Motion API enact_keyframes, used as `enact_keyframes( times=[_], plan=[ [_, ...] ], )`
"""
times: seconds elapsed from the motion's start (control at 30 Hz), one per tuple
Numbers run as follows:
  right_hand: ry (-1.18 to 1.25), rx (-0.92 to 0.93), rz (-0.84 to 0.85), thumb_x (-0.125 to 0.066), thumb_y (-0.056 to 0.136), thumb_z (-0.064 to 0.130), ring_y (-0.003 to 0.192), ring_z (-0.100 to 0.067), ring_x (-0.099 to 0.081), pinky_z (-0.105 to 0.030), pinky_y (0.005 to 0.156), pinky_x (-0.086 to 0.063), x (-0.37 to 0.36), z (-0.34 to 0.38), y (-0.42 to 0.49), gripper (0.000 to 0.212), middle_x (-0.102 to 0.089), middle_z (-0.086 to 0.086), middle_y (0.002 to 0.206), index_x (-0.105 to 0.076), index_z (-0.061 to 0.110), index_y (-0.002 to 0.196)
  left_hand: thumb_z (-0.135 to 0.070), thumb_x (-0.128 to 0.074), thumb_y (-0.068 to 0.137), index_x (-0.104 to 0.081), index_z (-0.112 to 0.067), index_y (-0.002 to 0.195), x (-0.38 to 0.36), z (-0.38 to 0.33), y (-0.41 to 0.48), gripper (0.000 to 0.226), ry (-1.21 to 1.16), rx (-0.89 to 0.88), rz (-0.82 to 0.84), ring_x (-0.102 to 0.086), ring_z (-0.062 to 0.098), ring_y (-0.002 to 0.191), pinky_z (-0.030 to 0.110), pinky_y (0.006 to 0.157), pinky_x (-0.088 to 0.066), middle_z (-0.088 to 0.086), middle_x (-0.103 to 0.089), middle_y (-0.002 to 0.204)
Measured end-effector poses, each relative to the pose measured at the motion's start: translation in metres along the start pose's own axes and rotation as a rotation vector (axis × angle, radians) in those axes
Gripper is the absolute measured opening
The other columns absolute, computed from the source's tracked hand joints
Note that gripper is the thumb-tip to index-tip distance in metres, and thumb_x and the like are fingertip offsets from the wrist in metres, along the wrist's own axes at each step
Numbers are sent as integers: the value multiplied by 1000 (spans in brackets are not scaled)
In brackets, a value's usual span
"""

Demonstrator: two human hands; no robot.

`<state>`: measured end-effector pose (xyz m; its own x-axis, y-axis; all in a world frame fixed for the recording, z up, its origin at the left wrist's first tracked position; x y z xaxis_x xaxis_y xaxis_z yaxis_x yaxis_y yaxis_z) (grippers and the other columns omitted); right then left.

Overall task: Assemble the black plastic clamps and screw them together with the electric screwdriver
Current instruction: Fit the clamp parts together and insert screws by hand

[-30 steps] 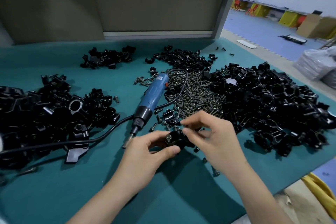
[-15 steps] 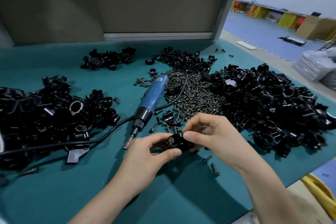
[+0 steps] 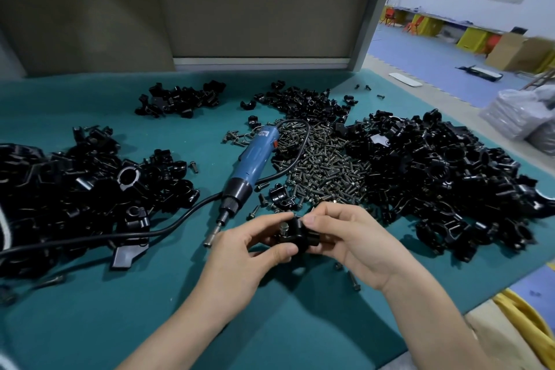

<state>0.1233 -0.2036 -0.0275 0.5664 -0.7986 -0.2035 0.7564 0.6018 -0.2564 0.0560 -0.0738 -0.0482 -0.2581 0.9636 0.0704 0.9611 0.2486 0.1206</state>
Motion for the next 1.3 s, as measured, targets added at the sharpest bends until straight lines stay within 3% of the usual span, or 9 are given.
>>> enact_keyframes(
  times=[0.17,0.27,0.4,0.6,0.8,0.87,1.0,1.1,1.3],
  plan=[
    [54,2,-24,-67,68,11,66,-16,-58,-23,60,-51,1,0,-2,9,-62,-10,71,-61,4,67,-8,-78,75,-69,-52,100,-1,-5,-2,51,57,-48,-27,-65,6,89,24,82,-54,-12,-73,97],
    [176,23,-22,-62,72,9,61,-11,-64,-19,54,-51,-7,6,-7,8,-67,-8,70,-59,1,73,-47,-73,77,-58,-56,117,5,-25,-8,43,296,-202,-145,-58,-4,104,9,91,-40,-18,-64,106],
    [315,24,4,-64,72,9,60,-12,-63,-17,51,-50,-33,6,-14,16,-67,-9,74,-57,-1,82,-84,-55,63,-34,-63,129,5,-37,-16,72,380,-280,-160,-50,-4,116,15,92,-36,-29,-52,120],
    [447,-10,30,-71,66,13,61,-11,-50,-20,61,-40,-63,-8,-16,19,-57,-3,67,-56,6,77,-79,-52,74,-41,-52,107,16,-52,-18,44,336,-469,-292,-58,-6,76,3,68,-38,-28,-58,89],
    [616,-106,81,-89,61,13,77,-17,-47,-24,72,-47,-76,-19,-13,62,-47,-14,94,-53,8,111,-63,-57,81,-43,-33,100,25,-57,-20,38,325,-552,-359,-54,-2,61,5,59,-40,-9,-56,70],
    [598,-100,127,-84,66,12,67,-13,-51,-21,63,-52,-79,-18,-12,36,-52,-11,80,-61,5,93,-50,-61,78,-44,-28,95,29,-57,-20,33,310,-555,-381,-54,-4,57,5,54,-39,-10,-58,70],
    [198,2,201,-75,76,30,53,-9,-49,-19,55,-51,-71,2,-5,20,-58,-2,65,-66,15,67,-42,-57,74,-44,-26,88,32,-55,-20,25,256,-538,-410,-55,-2,52,5,51,-39,-13,-59,63],
    [-222,86,-4,-67,68,60,59,-17,-64,-23,60,-55,-43,35,23,49,-69,-5,80,-74,13,81,-39,-56,73,-44,-24,86,33,-57,-19,24,219,-529,-418,-48,-5,49,3,50,-33,-19,-56,64],
    [-960,38,-330,-73,75,57,80,-26,-69,-39,73,-59,-34,54,124,62,-68,-10,96,-60,7,110,-44,-52,73,-45,-26,85,45,-53,-14,23,182,-472,-485,-48,-3,52,5,52,-33,-19,-58,71]
  ],
)
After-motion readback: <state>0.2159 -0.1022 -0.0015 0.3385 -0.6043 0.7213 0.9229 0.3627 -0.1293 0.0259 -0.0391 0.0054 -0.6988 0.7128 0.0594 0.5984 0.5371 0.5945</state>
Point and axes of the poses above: each hand's wrist, its own y-axis towards the middle knuckle, its own x-axis out of the back of the hand, z = x × y, the point moved 7 cm from there along y, towards the middle knuckle
